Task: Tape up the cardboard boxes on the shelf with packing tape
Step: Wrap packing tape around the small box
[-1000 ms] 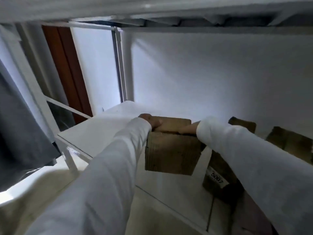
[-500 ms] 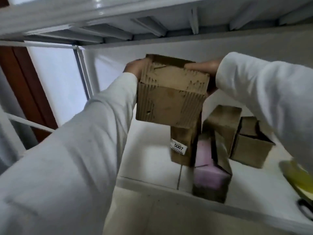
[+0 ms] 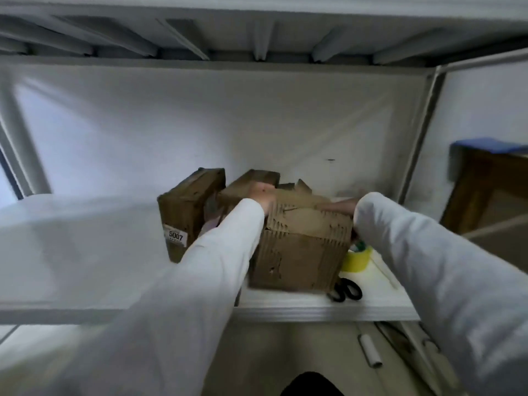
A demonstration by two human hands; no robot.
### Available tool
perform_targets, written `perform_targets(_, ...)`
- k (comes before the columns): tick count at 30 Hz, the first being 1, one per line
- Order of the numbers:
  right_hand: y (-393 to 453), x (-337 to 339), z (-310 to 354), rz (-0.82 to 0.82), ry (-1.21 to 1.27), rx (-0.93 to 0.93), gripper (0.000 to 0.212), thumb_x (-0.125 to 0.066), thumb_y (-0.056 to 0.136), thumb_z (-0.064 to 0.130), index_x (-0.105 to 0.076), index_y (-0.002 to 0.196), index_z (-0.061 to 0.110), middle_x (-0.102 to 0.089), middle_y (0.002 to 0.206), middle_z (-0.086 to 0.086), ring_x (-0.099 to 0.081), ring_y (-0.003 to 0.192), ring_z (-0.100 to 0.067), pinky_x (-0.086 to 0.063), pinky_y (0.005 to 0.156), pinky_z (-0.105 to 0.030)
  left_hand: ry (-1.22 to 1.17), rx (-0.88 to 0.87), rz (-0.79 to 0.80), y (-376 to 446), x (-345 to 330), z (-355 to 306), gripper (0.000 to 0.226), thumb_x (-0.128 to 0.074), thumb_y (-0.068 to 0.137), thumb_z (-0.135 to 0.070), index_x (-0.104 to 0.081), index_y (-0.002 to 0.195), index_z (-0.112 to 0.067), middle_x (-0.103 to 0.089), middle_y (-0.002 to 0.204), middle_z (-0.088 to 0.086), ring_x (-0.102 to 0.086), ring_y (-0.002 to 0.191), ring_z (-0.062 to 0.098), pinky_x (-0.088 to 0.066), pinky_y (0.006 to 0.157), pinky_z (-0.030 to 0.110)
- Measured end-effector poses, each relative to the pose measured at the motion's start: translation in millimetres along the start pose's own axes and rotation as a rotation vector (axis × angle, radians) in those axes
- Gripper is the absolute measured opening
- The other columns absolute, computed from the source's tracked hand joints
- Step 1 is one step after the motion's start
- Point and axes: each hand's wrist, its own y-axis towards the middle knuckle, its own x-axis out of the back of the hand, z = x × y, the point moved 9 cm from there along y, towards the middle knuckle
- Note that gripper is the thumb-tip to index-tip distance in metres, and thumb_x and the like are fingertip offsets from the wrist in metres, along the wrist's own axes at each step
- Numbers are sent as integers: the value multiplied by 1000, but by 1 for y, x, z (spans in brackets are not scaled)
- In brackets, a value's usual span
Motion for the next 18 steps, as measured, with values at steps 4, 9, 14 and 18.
perform_targets(4,41,-16,-29,78,-21,4,19,-60,90,31,-58,89,13,-60,70,-8,-53,67,-21,-44,61,-30,0,87,-42,-4,-3,34,18,-49,94,-8,-56,79,-14,-50,80,4,-46,74,16,-36,65,20)
perform_targets(9,72,-19,-15,31,-265,95,32,-69,81,43,-61,78,12,-63,72,-6,-57,65,-20,-46,64,-25,210,59,69,-26,2,24,47,-50,87,-60,-66,115,-24,-59,116,-1,-51,104,19,-33,96,30)
perform_targets(14,72,-25,-24,191,-163,65,14,-63,87,23,-63,84,9,-65,80,-9,-62,63,-17,-53,56,-24,703,-72,480,-42,-47,2,81,-67,77,-56,-33,145,-28,-38,148,1,-37,134,25,-26,110,34)
perform_targets(18,76,-17,-25,281,78,118,28,-64,85,5,-62,112,0,-68,99,-16,-71,81,-22,-60,62,-28,957,-228,546,-41,-81,11,111,-74,72,-55,-5,152,-19,-25,154,3,-28,139,27,-22,114,37)
